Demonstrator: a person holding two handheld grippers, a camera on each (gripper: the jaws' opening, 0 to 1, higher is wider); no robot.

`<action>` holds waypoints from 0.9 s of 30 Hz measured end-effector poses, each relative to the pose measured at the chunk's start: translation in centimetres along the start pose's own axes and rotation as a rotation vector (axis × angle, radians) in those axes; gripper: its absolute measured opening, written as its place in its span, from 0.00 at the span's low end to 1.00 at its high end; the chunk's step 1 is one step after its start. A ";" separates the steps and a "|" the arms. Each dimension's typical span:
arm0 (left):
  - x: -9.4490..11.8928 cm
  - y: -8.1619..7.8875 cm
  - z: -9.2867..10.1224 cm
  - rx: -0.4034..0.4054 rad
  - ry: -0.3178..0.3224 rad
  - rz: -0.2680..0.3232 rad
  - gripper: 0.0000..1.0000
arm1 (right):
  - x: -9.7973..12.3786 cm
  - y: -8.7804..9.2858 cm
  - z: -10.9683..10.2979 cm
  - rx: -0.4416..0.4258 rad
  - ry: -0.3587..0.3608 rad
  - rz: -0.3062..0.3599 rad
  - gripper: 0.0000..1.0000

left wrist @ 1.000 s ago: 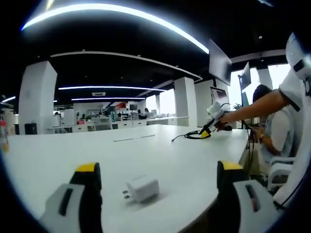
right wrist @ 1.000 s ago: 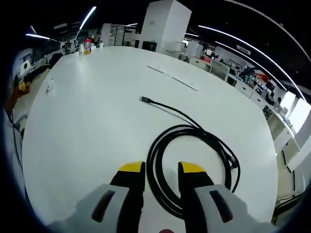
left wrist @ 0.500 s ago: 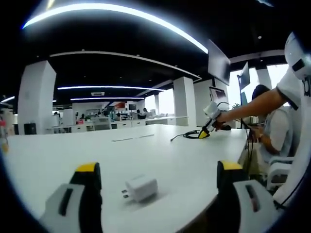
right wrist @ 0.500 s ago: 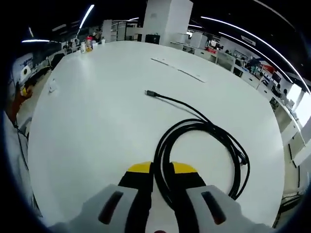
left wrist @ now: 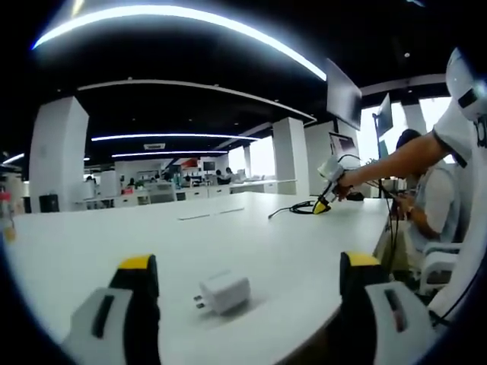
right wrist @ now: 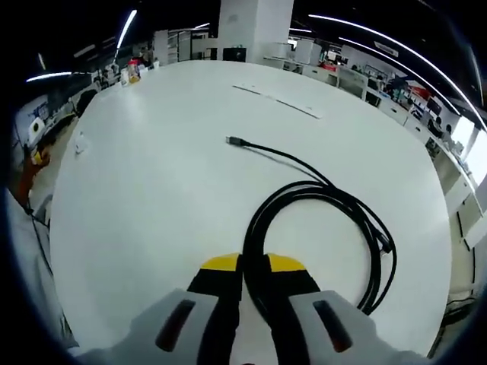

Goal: Plug the desk Type‑C cable into the charger adapter.

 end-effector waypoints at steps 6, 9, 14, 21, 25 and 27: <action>-0.1 -0.1 -0.1 -0.004 -0.001 -0.002 1.00 | 0.2 0.0 -0.8 0.034 -0.008 -0.014 0.08; -0.1 -0.1 -0.1 -0.003 -0.001 -0.002 1.00 | 0.3 0.0 -0.9 0.040 -0.013 -0.019 0.06; -0.1 -0.2 -0.1 -0.012 0.000 -0.007 1.00 | 0.1 -0.1 -0.1 0.027 -0.010 -0.018 0.06; -0.1 -0.2 -0.1 -0.016 -0.001 -0.007 1.00 | 0.3 0.0 -0.8 -0.004 -0.018 -0.016 0.06; 0.0 -0.2 -0.1 -0.017 0.002 -0.007 1.00 | 0.3 0.1 -1.2 -0.012 -0.021 -0.014 0.06; 0.0 -0.2 -0.1 -0.021 0.000 -0.009 1.00 | 0.3 0.1 -1.3 -0.012 -0.020 -0.010 0.06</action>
Point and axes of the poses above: the point that each gripper's makers call its tool centre point, and the gripper's own axes: x roughly backward along the fingers, z roughly to its right, y roughly out of its underside, the point moved 8 cm from there along x, roughly backward along the fingers, and after that the axes turned 4 degrees about z, right-handed, at the moved point
